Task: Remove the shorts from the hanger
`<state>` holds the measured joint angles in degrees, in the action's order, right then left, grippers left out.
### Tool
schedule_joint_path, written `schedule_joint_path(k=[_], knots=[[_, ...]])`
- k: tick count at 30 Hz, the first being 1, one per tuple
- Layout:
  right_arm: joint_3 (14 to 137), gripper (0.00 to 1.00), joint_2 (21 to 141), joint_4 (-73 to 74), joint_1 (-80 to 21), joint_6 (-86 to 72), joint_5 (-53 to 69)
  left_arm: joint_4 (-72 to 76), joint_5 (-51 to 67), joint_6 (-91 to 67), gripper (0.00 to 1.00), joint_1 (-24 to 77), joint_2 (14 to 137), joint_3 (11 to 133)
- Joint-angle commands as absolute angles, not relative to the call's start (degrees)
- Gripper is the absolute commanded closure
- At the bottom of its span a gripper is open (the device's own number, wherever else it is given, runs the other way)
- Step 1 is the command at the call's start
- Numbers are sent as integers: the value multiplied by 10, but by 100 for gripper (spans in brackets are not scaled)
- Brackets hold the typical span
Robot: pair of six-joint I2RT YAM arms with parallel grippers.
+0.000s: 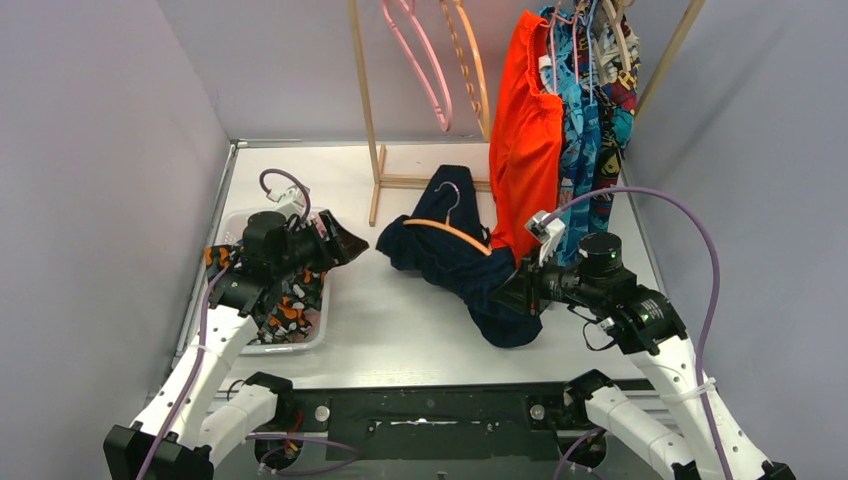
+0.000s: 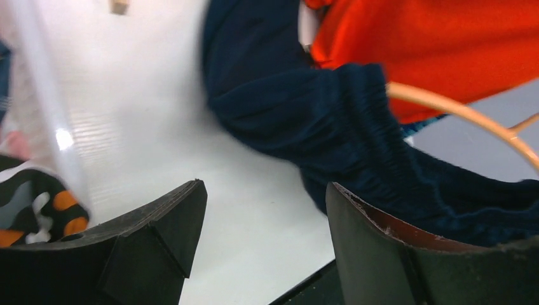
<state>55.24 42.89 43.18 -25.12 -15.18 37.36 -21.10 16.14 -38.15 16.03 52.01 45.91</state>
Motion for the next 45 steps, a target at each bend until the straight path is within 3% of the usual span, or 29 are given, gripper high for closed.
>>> schedule_joint_path(k=[1,6,18,24,32,35,38,40,43,45], knots=[[539,100,403,310,-270,-110,482,-96,279,-375,31,160,525,483],[513,100,413,264,-293,-102,497,-46,292,-350,35,193,516,481],[500,100,479,220,-319,-101,501,-95,141,-199,36,372,514,522],[502,100,486,225,-328,-100,494,-118,53,-158,36,384,511,546],[496,100,490,196,-335,-118,486,-15,92,-246,36,384,557,540],[492,100,492,188,-337,-123,484,67,134,-294,45,384,576,520],[492,100,497,187,-339,-123,486,48,129,-307,71,384,601,533],[492,100,498,186,-339,-124,482,7,130,-298,81,384,615,549],[490,100,496,182,-340,-127,463,-46,134,-277,82,383,619,558],[487,100,496,174,-340,-135,454,-78,134,-255,73,384,615,552]])
